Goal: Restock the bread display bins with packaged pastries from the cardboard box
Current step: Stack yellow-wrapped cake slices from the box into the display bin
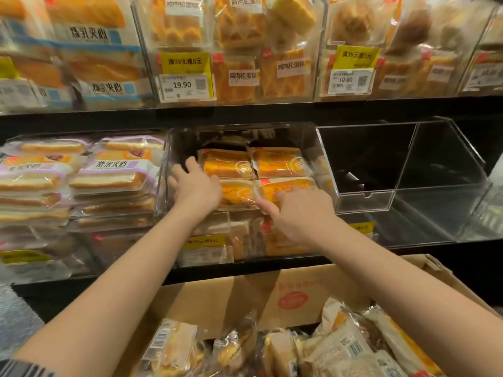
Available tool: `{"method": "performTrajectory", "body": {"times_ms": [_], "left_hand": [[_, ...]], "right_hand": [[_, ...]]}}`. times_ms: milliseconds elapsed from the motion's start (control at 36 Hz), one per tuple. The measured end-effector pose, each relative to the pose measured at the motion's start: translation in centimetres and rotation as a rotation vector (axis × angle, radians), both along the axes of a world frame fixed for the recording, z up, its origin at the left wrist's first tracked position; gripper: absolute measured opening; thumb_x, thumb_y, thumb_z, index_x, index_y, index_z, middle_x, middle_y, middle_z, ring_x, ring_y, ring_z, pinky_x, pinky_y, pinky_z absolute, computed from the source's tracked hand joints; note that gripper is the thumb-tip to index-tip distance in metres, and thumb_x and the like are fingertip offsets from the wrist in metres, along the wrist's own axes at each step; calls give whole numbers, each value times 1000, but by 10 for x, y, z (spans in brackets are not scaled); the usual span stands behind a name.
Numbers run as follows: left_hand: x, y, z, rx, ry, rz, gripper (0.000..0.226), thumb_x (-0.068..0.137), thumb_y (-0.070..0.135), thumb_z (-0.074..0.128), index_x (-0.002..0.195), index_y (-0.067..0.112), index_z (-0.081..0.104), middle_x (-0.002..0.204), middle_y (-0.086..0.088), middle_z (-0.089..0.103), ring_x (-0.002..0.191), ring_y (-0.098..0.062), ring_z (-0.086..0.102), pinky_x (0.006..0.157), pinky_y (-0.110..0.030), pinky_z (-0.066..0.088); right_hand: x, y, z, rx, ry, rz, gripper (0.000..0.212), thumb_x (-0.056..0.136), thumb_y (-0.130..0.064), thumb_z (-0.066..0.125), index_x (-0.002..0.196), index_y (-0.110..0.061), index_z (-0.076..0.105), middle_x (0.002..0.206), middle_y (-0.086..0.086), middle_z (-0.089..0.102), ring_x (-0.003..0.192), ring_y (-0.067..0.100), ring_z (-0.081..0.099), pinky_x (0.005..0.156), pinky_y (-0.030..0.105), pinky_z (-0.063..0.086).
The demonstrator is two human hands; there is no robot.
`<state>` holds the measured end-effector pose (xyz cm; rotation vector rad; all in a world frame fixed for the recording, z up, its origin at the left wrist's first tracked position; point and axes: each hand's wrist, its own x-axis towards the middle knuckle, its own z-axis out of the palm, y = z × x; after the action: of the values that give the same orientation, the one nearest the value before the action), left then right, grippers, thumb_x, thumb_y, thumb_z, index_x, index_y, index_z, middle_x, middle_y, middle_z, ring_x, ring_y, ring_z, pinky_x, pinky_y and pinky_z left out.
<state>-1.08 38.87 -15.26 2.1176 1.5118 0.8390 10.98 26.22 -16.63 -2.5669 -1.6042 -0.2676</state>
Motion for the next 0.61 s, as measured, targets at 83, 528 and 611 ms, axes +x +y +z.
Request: {"method": "performTrajectory", "body": {"times_ms": [83,528,611], "left_hand": [[-1,-9,-16,338,112,-65,54,98,35,45,147,19,28,156,-12,13,143,-30,7,116,-47,12],[1,-17,-2,20,722,-493,84,81,73,-1,153,30,4,161,-6,2,148,-28,2,119,-52,9],[2,-15,1,7,761,-517,96,70,78,-1,153,28,4,161,-7,-1,148,-28,-1,120,-50,7]], "right_hand": [[-2,1,2,-9,-79,-30,77,92,-68,8,97,-16,65,98,5,62,94,23,56,88,40,42],[18,9,-3,-37,61,93,82,82,-77,5,147,-36,32,150,13,38,137,31,36,105,46,37],[17,8,-5,-52,66,79,68,91,-70,14,149,-36,28,155,13,29,142,31,27,110,48,29]]}}
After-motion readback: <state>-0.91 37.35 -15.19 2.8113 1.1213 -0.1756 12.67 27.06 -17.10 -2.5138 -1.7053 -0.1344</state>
